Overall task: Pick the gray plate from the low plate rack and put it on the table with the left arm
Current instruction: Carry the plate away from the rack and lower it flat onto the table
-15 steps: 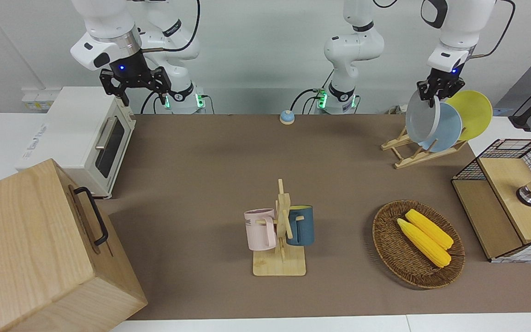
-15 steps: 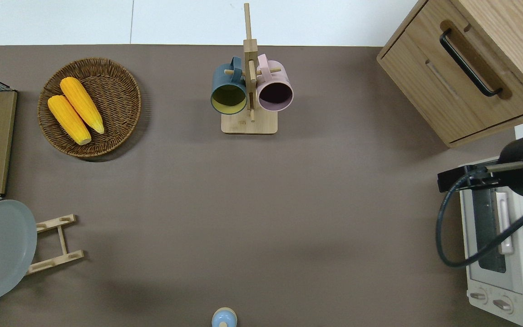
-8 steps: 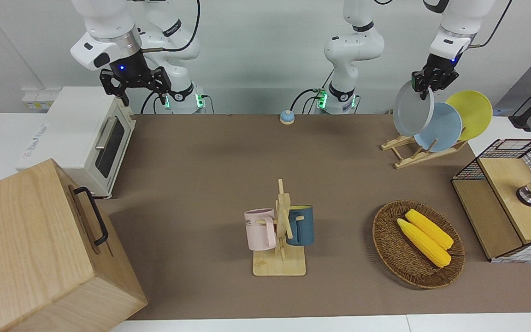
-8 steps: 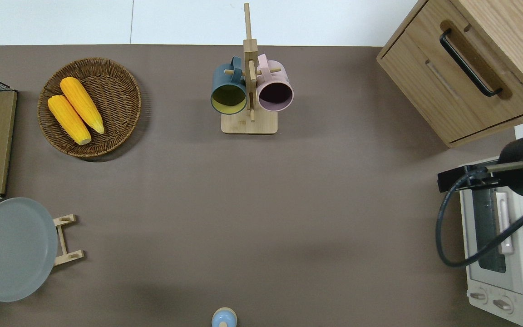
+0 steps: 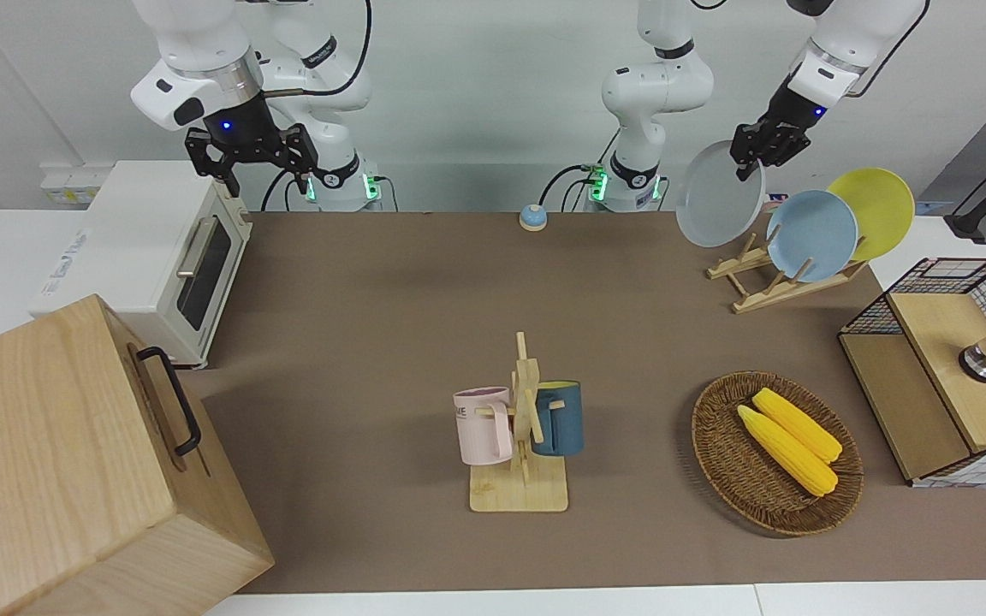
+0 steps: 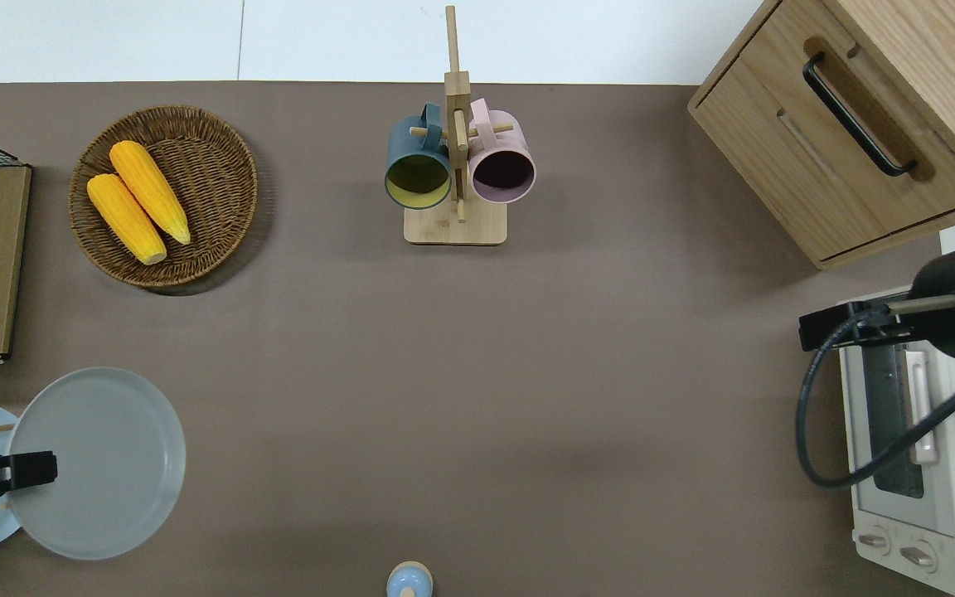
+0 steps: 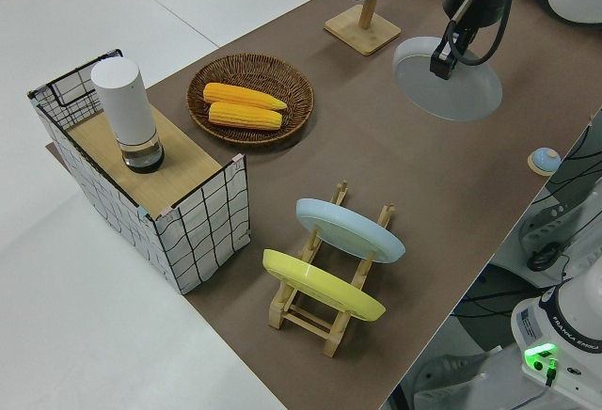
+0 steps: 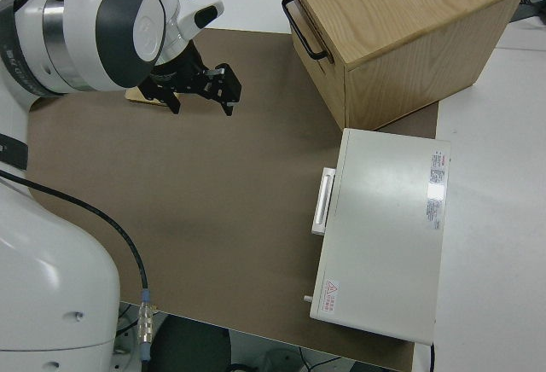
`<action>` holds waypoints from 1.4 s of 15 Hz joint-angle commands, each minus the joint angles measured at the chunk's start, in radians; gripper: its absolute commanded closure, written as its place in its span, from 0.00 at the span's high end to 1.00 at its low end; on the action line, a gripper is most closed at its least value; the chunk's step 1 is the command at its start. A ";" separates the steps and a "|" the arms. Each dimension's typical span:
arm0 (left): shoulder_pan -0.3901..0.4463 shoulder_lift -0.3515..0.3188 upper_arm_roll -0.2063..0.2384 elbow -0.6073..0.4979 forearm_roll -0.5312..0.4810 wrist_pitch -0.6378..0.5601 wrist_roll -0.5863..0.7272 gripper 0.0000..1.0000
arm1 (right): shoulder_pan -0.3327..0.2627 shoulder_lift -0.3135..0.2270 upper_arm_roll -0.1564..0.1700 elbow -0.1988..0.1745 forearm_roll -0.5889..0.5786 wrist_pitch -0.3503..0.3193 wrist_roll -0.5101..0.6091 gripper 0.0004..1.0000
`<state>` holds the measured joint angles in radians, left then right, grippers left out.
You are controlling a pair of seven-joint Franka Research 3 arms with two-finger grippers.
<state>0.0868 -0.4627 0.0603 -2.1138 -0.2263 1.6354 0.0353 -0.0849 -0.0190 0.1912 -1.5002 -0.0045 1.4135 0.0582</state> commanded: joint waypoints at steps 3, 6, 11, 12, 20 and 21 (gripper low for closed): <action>-0.004 0.021 0.003 -0.038 -0.165 -0.020 0.000 0.00 | -0.007 -0.002 0.007 0.006 0.006 -0.014 0.000 0.99; -0.021 0.030 0.003 -0.078 -0.212 0.001 0.005 0.00 | -0.007 -0.002 0.007 0.006 0.006 -0.014 0.000 0.99; -0.018 0.061 0.007 -0.143 -0.297 0.038 0.127 0.00 | -0.007 -0.002 0.005 0.006 0.006 -0.014 -0.001 0.99; -0.013 0.068 0.007 -0.161 -0.307 0.047 0.156 0.00 | -0.007 -0.002 0.007 0.006 0.006 -0.014 0.000 0.99; 0.005 0.107 0.021 -0.290 -0.354 0.167 0.382 0.00 | -0.007 -0.002 0.007 0.006 0.006 -0.014 -0.001 0.99; 0.005 0.120 0.021 -0.310 -0.369 0.191 0.415 0.00 | -0.007 -0.002 0.007 0.006 0.006 -0.014 -0.001 0.99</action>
<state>0.0871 -0.3536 0.0800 -2.3667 -0.5512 1.7618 0.3687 -0.0849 -0.0190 0.1913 -1.5002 -0.0044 1.4135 0.0582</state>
